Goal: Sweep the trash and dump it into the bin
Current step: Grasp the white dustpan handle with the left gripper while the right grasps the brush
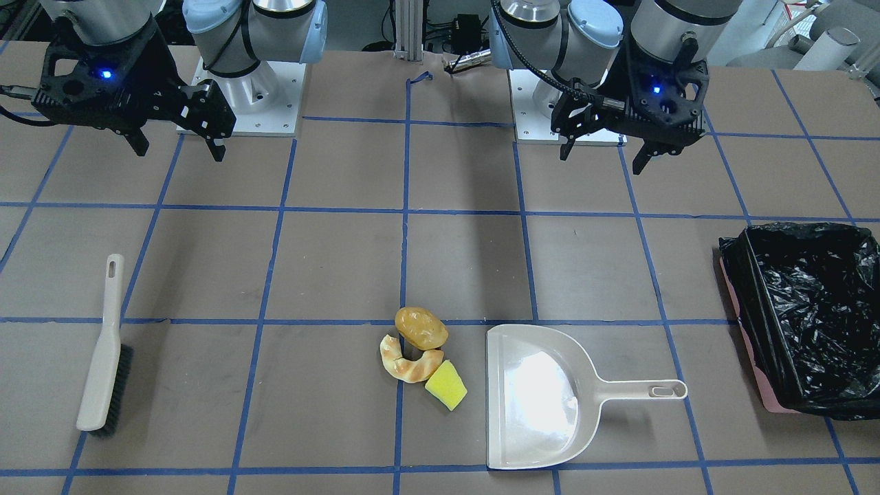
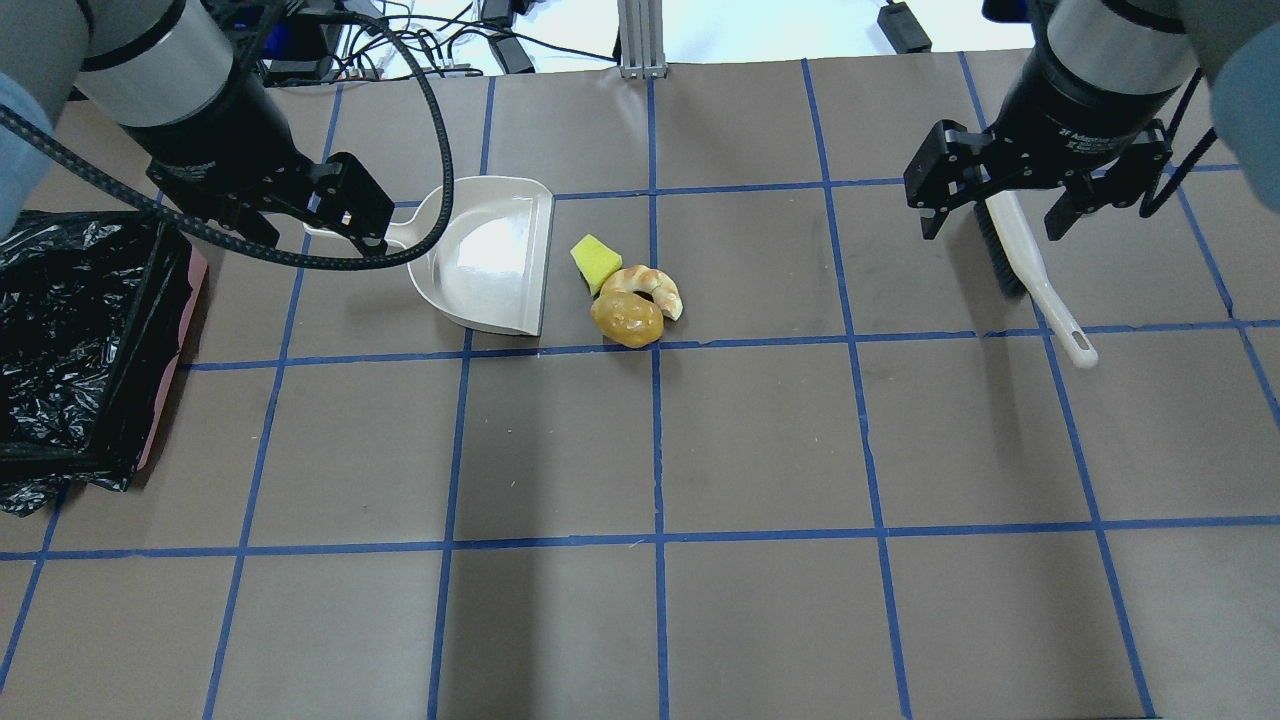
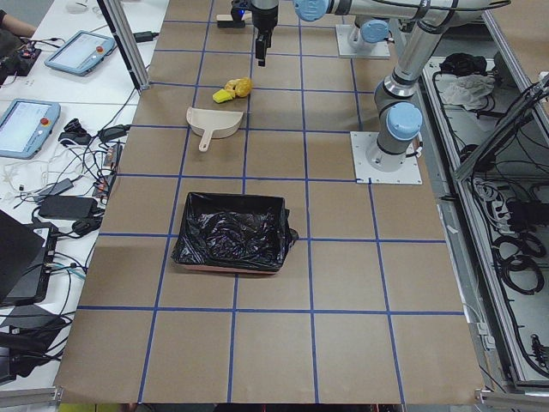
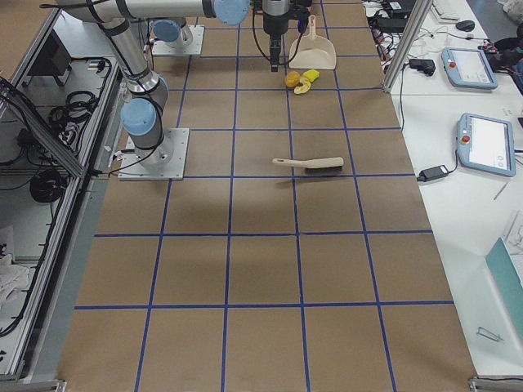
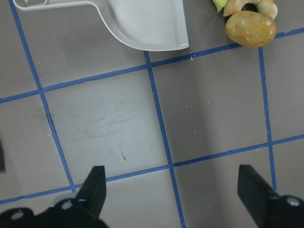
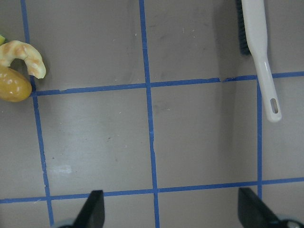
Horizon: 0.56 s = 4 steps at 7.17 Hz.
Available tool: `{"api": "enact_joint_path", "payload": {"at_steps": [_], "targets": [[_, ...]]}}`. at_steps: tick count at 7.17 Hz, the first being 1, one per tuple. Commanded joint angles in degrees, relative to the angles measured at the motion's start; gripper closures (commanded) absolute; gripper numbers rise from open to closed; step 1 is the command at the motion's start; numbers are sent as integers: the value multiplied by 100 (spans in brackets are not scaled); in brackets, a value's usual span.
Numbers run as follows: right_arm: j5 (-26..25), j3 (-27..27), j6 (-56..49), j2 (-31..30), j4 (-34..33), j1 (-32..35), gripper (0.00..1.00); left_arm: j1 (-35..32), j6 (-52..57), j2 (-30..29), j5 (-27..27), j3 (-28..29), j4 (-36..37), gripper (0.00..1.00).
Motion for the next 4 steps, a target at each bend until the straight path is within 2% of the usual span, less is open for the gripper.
{"api": "enact_joint_path", "payload": {"at_steps": [1,4], "targets": [[0,0,-26,2,-9,-5,0,122,-37,106,48,-49,10,0],[87,-18,35,54,-18,-5,0,317,-72,45,-13,-67,158,2]]}}
